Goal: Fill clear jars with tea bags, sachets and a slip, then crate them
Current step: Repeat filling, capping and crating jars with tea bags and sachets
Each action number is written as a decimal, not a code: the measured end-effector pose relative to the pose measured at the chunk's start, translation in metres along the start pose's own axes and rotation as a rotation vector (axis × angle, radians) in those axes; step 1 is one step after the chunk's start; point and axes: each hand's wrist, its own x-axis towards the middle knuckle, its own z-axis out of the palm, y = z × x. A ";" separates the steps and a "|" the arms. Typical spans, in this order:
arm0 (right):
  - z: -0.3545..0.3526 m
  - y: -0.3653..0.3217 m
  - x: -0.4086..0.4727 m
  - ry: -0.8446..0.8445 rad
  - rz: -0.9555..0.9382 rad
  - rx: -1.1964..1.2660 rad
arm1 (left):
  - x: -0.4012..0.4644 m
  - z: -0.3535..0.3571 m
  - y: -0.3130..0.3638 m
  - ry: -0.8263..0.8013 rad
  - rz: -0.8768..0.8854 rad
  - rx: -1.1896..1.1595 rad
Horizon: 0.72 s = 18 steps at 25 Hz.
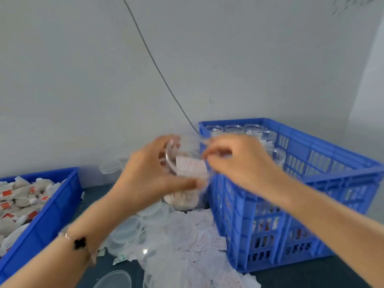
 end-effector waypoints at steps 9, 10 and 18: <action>-0.135 0.023 0.036 0.397 0.209 -0.515 | 0.117 0.089 0.072 0.019 0.290 0.045; -0.139 0.034 0.032 0.437 0.249 -0.579 | 0.121 0.101 0.075 -0.009 0.323 0.127; -0.112 0.121 0.007 0.124 0.548 -0.624 | 0.122 0.165 0.041 -0.410 0.215 0.528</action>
